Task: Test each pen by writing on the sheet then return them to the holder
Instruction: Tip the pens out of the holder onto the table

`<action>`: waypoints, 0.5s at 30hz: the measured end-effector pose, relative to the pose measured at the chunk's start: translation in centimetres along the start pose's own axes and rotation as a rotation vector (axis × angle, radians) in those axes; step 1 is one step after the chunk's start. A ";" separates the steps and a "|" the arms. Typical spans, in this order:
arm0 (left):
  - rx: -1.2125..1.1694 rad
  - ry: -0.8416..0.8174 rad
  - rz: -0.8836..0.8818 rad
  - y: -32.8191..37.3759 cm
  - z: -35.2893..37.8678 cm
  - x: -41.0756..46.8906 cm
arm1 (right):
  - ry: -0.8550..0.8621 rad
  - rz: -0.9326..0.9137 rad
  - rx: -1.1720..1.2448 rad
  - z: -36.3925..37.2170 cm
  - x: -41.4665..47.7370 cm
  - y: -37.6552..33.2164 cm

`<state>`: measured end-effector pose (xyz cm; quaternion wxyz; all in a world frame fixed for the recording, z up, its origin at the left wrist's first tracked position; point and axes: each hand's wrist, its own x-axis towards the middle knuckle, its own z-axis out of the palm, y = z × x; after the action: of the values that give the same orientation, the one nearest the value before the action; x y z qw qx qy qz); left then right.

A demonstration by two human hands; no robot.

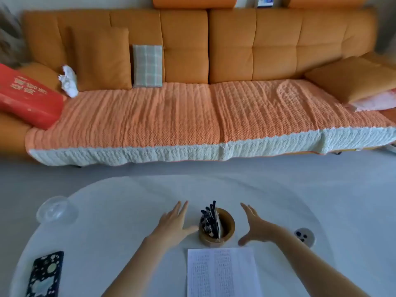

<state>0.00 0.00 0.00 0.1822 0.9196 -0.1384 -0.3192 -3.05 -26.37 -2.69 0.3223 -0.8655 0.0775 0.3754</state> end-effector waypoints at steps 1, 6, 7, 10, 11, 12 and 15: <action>-0.004 -0.032 0.047 -0.2 1.4 0.8 | -0.019 -0.040 0.007 1.1 0.9 0.6; -0.311 0.049 0.191 -0.1 5.5 2.8 | 0.070 -0.398 0.220 4.7 3.5 1.1; -0.341 0.073 0.203 -0.2 6.0 3.1 | 0.094 -0.501 0.265 5.1 3.6 0.8; -0.357 0.173 0.238 -0.5 6.6 4.1 | 0.196 -0.659 0.374 5.8 4.2 0.3; -0.358 0.193 0.249 -0.8 6.7 4.3 | 0.208 -0.679 0.399 6.3 4.6 0.8; -0.361 0.209 0.270 -1.1 6.9 4.5 | 0.226 -0.677 0.421 6.9 5.1 1.5; -0.393 0.264 0.341 -1.9 7.6 5.1 | 0.284 -0.653 0.468 8.8 6.8 3.4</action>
<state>-0.75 -2.04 -9.07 0.4245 0.8638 -0.2013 -0.1822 -4.87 -22.86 -13.64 0.5983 -0.7911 -0.0741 0.1029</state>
